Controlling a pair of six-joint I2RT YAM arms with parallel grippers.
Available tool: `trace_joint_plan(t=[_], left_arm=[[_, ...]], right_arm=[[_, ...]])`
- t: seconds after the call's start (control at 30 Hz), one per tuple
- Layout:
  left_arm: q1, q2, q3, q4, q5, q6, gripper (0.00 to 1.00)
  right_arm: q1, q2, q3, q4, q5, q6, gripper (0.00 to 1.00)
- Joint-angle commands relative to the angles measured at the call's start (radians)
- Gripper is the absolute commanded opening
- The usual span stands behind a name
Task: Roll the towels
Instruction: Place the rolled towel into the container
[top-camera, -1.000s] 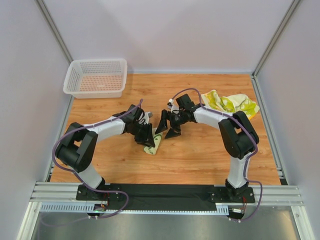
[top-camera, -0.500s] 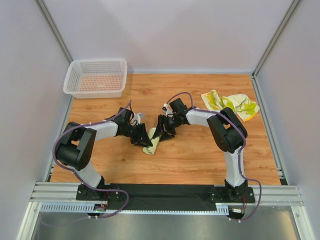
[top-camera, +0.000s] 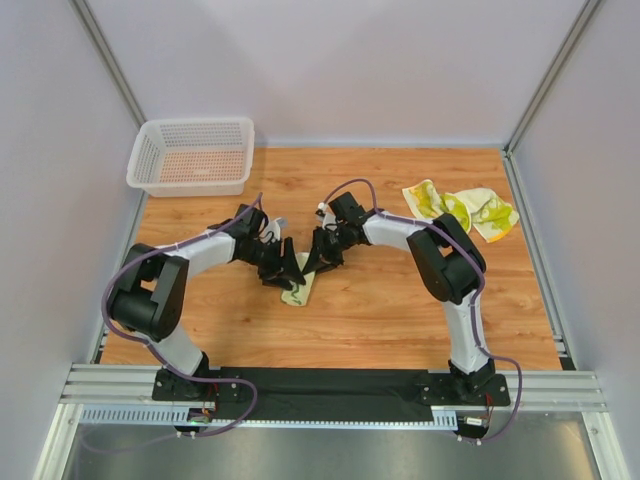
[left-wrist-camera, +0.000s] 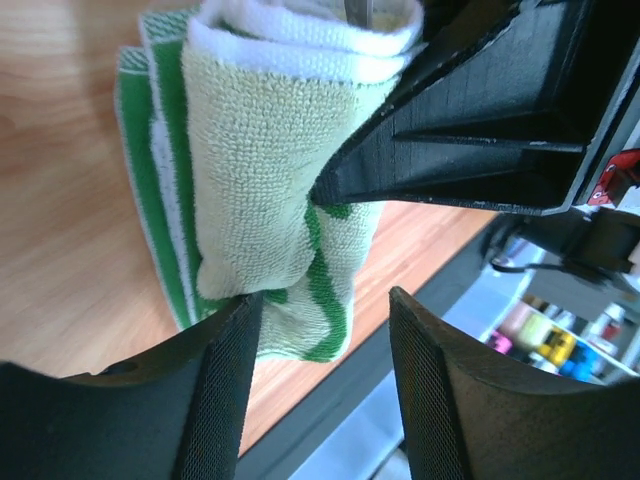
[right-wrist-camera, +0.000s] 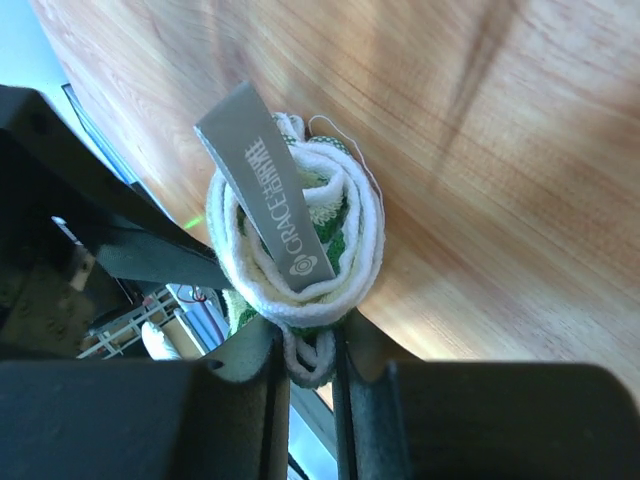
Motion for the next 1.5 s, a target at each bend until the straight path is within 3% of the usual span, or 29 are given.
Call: trace_joint_plan(t=[0.0, 0.4, 0.8, 0.9, 0.93, 1.0, 1.1, 1.13, 1.17, 1.3, 1.4, 1.47], left_arm=[[0.006, -0.057, 0.069, -0.159, -0.153, 0.091, 0.61], [0.005, -0.037, 0.092, -0.191, -0.246, 0.123, 0.62], [-0.04, 0.115, 0.043, -0.043, -0.173, 0.093, 0.62], [-0.04, 0.138, 0.02, -0.005, -0.155, 0.085, 0.53], [-0.041, 0.149, 0.015, 0.003, -0.154, 0.082, 0.33], [-0.04, 0.155, 0.014, 0.007, -0.156, 0.079, 0.13], [-0.04, 0.151, 0.021, 0.0, -0.167, 0.082, 0.0], [-0.04, 0.138, 0.024, -0.006, -0.168, 0.083, 0.0], [-0.038, 0.132, 0.035, -0.02, -0.167, 0.086, 0.0], [-0.02, 0.1, 0.073, -0.068, -0.135, 0.109, 0.0], [0.015, 0.063, 0.124, -0.123, -0.115, 0.138, 0.0], [0.045, 0.04, 0.193, -0.19, -0.116, 0.18, 0.0]], right_arm=[[0.004, 0.023, 0.031, -0.051, 0.061, -0.038, 0.08], [0.006, 0.024, 0.054, -0.097, 0.056, -0.063, 0.07], [0.004, 0.032, 0.057, -0.114, 0.039, -0.075, 0.06], [0.006, 0.03, 0.057, -0.117, 0.038, -0.077, 0.06], [0.004, 0.03, 0.057, -0.123, 0.038, -0.078, 0.06], [0.004, 0.029, 0.056, -0.124, 0.036, -0.083, 0.06], [0.004, 0.024, 0.059, -0.127, 0.035, -0.084, 0.07], [0.003, 0.023, 0.062, -0.135, 0.036, -0.087, 0.08], [0.003, 0.018, 0.067, -0.14, 0.042, -0.092, 0.12], [-0.023, -0.014, 0.093, -0.17, 0.061, -0.096, 0.64], [-0.077, -0.051, 0.122, -0.206, 0.081, -0.104, 0.76], [-0.118, -0.082, 0.126, -0.242, 0.101, -0.097, 0.77]])
